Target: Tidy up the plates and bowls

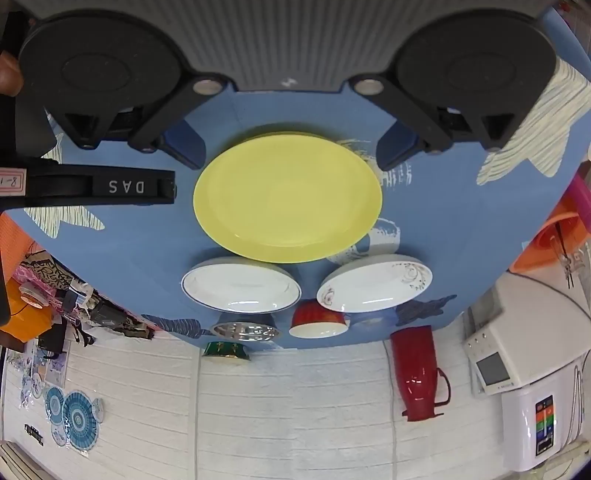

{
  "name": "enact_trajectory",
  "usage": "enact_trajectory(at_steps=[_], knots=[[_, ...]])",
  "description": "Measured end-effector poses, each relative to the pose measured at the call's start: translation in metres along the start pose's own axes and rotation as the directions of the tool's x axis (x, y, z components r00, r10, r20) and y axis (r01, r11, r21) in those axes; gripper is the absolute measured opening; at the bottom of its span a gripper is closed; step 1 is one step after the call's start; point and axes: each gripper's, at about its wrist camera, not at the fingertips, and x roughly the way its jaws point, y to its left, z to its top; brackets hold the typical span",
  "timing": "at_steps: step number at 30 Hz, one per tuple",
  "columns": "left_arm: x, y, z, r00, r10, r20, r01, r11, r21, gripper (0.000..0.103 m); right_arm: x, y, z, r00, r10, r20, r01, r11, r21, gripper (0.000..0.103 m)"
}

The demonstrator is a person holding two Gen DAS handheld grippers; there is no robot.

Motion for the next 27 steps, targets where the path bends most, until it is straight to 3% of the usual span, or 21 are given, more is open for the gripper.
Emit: enact_trajectory(at_steps=[27], knots=[[0.0067,0.0069,-0.0003,1.000,0.002,-0.024,-0.003,1.000,-0.018,0.098,0.0043,0.0000,-0.0047,0.999,-0.032,-0.001,0.032,0.999,-0.022,0.088]])
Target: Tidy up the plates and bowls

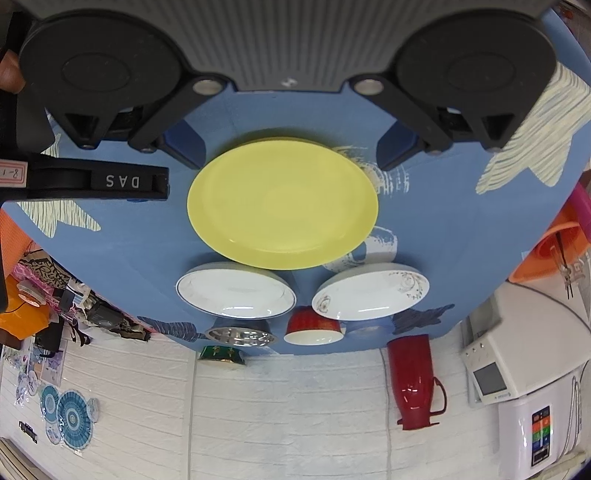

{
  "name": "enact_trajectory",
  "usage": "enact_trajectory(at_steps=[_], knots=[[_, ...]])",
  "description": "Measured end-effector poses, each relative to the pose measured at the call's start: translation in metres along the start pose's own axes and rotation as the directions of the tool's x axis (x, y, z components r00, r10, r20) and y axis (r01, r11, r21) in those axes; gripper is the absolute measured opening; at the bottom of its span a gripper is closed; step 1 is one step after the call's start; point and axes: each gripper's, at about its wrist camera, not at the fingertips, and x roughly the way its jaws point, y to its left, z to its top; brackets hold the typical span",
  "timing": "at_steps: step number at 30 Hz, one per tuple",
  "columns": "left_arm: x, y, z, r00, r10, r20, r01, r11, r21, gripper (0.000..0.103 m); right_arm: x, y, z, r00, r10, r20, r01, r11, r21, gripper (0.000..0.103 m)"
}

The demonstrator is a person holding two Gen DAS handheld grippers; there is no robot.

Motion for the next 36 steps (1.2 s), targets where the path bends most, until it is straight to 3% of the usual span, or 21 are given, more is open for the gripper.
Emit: enact_trajectory(at_steps=[36], knots=[[0.0039,0.0050,-0.0001,1.000,-0.012,-0.006,0.012,1.000,-0.014,0.098,0.0042,0.0062,-0.0004,1.000,0.013,-0.014,-0.014,1.000,-0.015,0.088]])
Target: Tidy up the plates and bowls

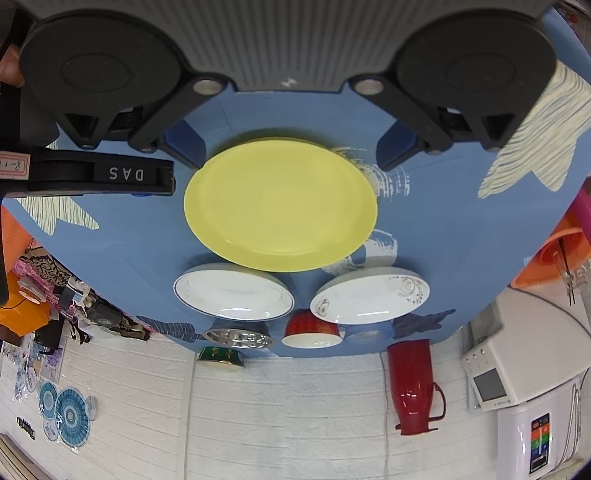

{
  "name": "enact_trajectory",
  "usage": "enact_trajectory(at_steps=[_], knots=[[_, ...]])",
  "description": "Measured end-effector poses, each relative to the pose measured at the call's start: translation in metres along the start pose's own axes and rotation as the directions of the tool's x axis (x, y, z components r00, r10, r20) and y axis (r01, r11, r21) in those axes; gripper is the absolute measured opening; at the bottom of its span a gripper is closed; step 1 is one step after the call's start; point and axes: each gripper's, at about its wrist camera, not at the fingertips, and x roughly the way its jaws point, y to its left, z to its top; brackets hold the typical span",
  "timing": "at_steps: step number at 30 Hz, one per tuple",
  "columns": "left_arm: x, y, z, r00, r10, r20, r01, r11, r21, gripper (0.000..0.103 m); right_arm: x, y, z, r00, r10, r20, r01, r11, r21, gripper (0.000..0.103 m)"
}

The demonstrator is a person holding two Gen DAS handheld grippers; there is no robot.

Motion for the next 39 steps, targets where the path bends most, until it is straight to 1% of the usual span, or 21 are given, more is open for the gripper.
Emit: enact_trajectory(at_steps=[27,31,34,37,39], knots=[[-0.002,0.004,0.002,1.000,-0.002,-0.006,0.002,1.000,-0.009,0.098,0.002,0.004,0.001,1.000,-0.002,-0.009,0.002,1.000,-0.011,0.088],[-0.004,0.015,0.007,1.000,0.006,-0.008,-0.006,1.000,0.003,0.098,0.003,0.002,0.008,1.000,-0.007,-0.010,0.007,1.000,-0.002,0.088],[0.003,0.030,0.014,0.999,-0.001,-0.035,0.001,1.000,-0.006,0.098,0.007,0.002,0.016,1.000,-0.002,-0.004,0.002,1.000,-0.001,0.088],[0.016,0.050,0.025,0.997,-0.011,-0.070,0.008,0.999,-0.046,0.098,0.015,0.005,0.023,1.000,0.018,-0.012,-0.018,1.000,0.000,0.088],[0.026,0.066,0.033,0.997,-0.015,-0.081,0.009,0.997,-0.082,0.098,0.023,0.009,0.029,0.999,0.036,-0.023,-0.036,0.999,-0.008,0.088]])
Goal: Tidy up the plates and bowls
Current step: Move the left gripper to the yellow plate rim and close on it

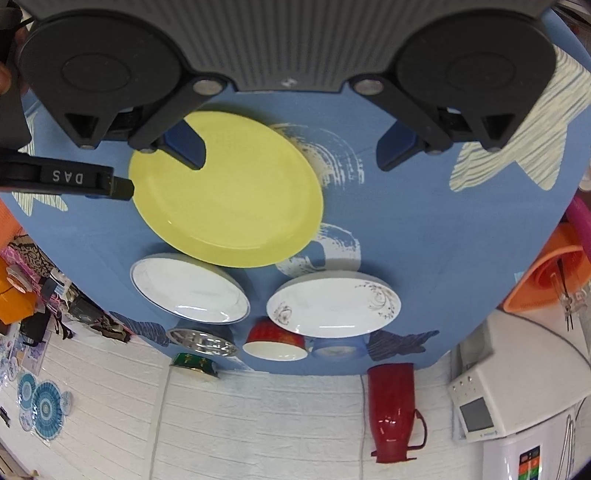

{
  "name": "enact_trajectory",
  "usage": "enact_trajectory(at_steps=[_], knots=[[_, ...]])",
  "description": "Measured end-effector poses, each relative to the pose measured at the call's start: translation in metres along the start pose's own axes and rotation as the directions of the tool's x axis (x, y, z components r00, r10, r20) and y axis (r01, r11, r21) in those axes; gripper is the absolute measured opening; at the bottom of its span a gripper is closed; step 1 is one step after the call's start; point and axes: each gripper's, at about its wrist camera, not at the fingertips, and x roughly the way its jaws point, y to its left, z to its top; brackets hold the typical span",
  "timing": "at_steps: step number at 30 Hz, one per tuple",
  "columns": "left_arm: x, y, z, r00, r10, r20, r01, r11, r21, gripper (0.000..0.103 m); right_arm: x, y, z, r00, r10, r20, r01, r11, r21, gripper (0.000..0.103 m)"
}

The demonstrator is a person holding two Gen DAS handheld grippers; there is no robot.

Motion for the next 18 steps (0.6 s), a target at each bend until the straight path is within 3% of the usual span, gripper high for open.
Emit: enact_trajectory(at_steps=[10,18], knots=[[0.068,0.033,0.031,0.993,-0.070,-0.100,0.066,0.997,-0.044,0.098,0.039,0.027,0.010,0.996,0.070,-0.061,-0.075,0.993,-0.087,0.087],[0.096,0.021,0.032,0.990,-0.032,-0.141,0.036,0.999,0.025,0.097,0.042,0.029,0.004,0.995,0.102,0.004,-0.101,0.983,-0.150,0.090]])
